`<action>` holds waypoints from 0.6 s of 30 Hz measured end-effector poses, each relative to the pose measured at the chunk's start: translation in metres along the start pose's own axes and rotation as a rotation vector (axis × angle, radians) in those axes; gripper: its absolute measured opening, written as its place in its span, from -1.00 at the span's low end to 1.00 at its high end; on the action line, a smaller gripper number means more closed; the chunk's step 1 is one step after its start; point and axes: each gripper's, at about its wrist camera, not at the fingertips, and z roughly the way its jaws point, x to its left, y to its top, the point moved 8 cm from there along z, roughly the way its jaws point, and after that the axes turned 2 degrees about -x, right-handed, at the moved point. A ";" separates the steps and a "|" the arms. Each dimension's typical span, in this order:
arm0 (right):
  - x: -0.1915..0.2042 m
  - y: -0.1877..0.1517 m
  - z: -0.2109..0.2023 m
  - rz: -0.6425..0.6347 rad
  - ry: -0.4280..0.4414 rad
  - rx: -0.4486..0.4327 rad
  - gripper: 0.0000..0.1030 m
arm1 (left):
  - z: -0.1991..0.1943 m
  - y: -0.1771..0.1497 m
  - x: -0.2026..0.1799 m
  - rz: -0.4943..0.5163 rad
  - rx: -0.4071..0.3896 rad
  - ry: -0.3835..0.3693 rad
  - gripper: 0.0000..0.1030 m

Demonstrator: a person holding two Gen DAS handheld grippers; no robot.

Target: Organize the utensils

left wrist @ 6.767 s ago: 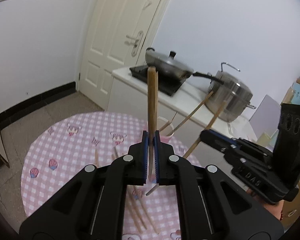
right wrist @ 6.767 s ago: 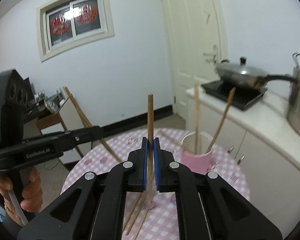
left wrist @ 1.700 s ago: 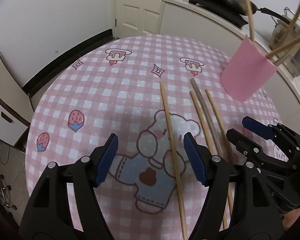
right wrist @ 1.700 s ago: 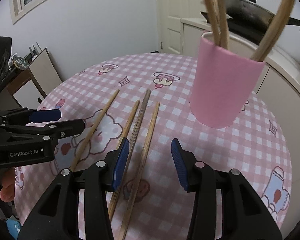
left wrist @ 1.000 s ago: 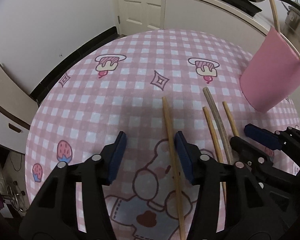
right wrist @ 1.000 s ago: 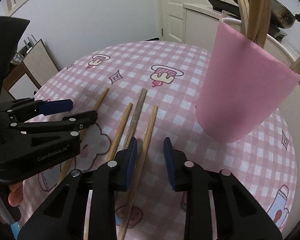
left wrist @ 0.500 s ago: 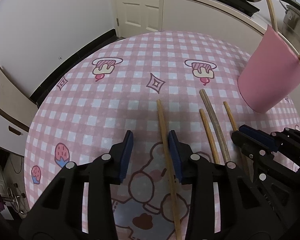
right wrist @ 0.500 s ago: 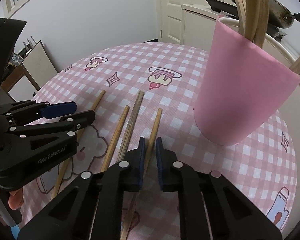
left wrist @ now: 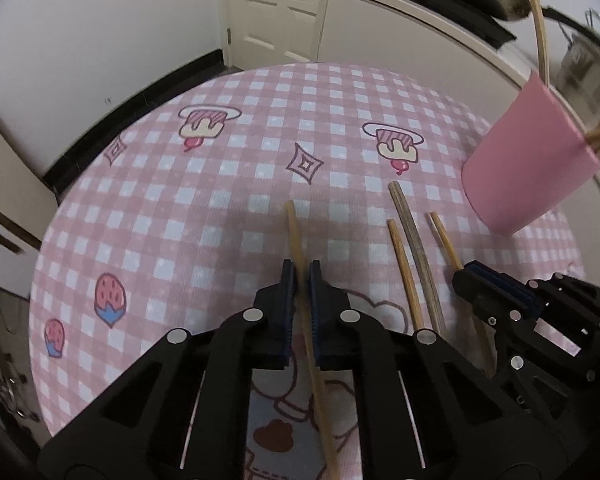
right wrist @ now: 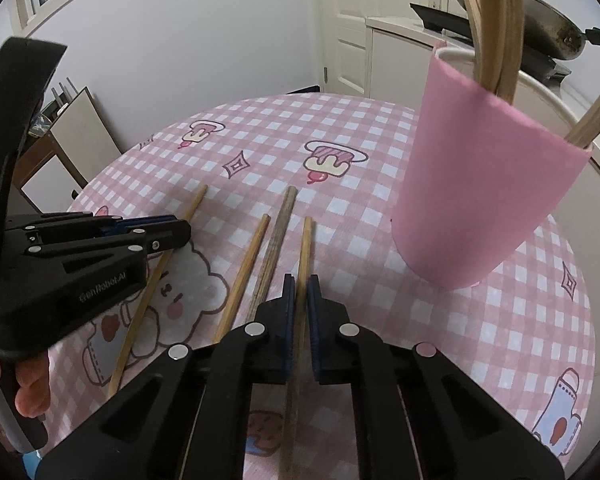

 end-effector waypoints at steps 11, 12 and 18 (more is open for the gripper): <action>0.013 0.007 -0.045 -0.040 0.013 -0.076 -0.91 | -0.066 -0.001 0.010 -0.052 -0.117 -0.061 -0.87; 0.016 0.008 -0.049 -0.044 0.013 -0.085 -0.91 | -0.073 0.000 0.009 -0.052 -0.132 -0.066 -0.87; 0.026 0.016 -0.101 -0.061 0.045 -0.184 -0.91 | -0.135 -0.002 0.003 -0.037 -0.259 -0.099 -0.87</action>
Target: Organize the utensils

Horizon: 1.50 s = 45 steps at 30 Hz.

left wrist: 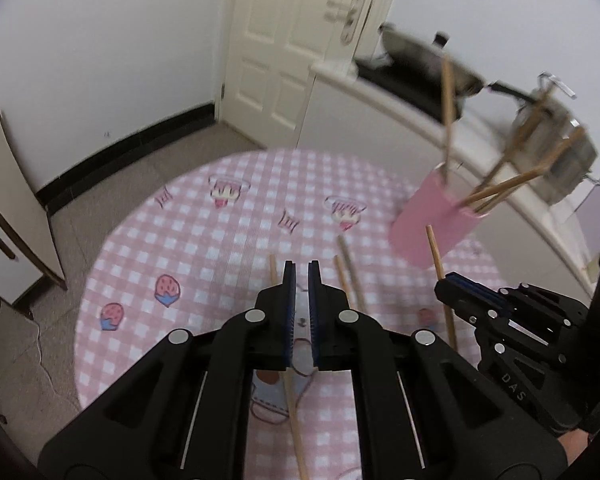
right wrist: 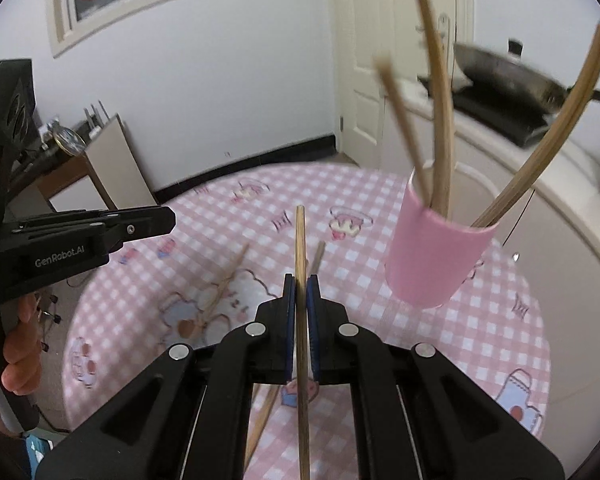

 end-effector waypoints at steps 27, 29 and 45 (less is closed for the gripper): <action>-0.006 -0.018 0.033 0.057 0.028 0.109 -0.91 | 0.062 -0.038 0.007 -0.011 0.207 0.053 -0.86; -0.008 -0.022 0.042 0.061 0.026 0.127 -0.91 | 0.075 -0.042 0.009 -0.003 0.230 0.065 -0.86; -0.023 -0.041 0.084 0.097 0.053 0.214 -0.91 | 0.109 -0.043 0.016 -0.001 0.248 0.097 0.18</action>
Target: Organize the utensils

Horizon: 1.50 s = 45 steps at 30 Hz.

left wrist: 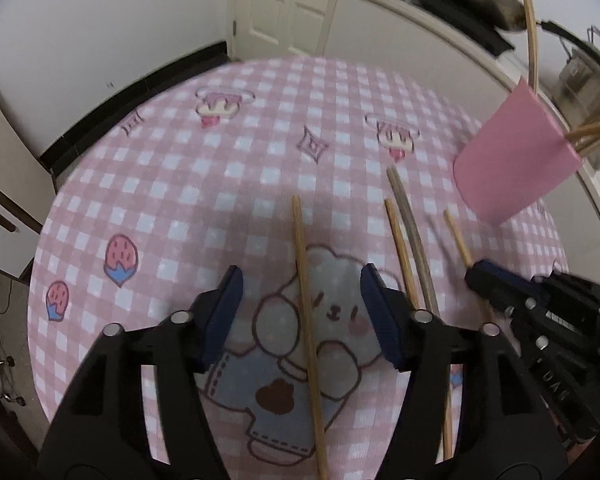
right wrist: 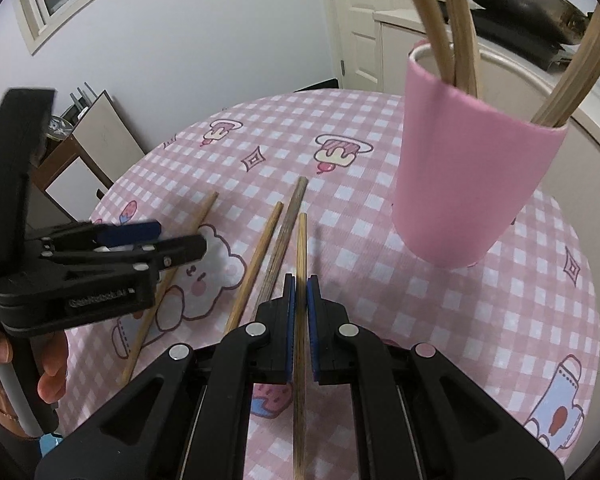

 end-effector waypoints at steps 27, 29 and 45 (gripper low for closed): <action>0.011 -0.001 -0.031 -0.006 0.028 -0.057 -0.91 | -0.038 0.002 -0.018 0.050 -0.077 -0.023 -0.90; 0.015 0.000 -0.043 -0.014 0.029 -0.077 -0.91 | -0.057 0.004 -0.021 0.057 -0.120 -0.021 -0.90; 0.033 0.013 -0.151 -0.032 0.018 -0.363 -0.91 | -0.189 -0.003 -0.053 0.094 -0.406 -0.089 -0.90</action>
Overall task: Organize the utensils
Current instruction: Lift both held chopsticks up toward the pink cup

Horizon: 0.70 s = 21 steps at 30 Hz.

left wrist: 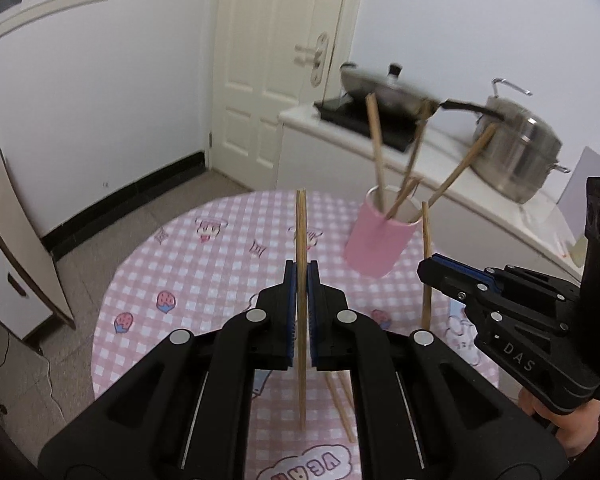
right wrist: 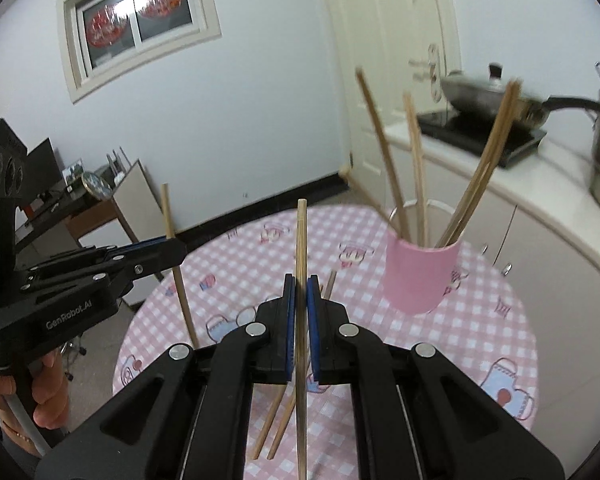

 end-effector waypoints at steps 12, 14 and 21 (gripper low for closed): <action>-0.013 0.016 -0.034 0.001 -0.043 -0.117 -0.91 | -0.032 0.023 -0.041 0.021 -0.108 -0.069 -0.90; -0.018 0.023 -0.041 0.006 -0.050 -0.141 -0.91 | -0.036 0.030 -0.047 0.019 -0.127 -0.076 -0.90; -0.034 0.050 -0.066 0.013 -0.086 -0.233 -0.91 | -0.039 0.058 -0.067 -0.015 -0.211 -0.096 -0.90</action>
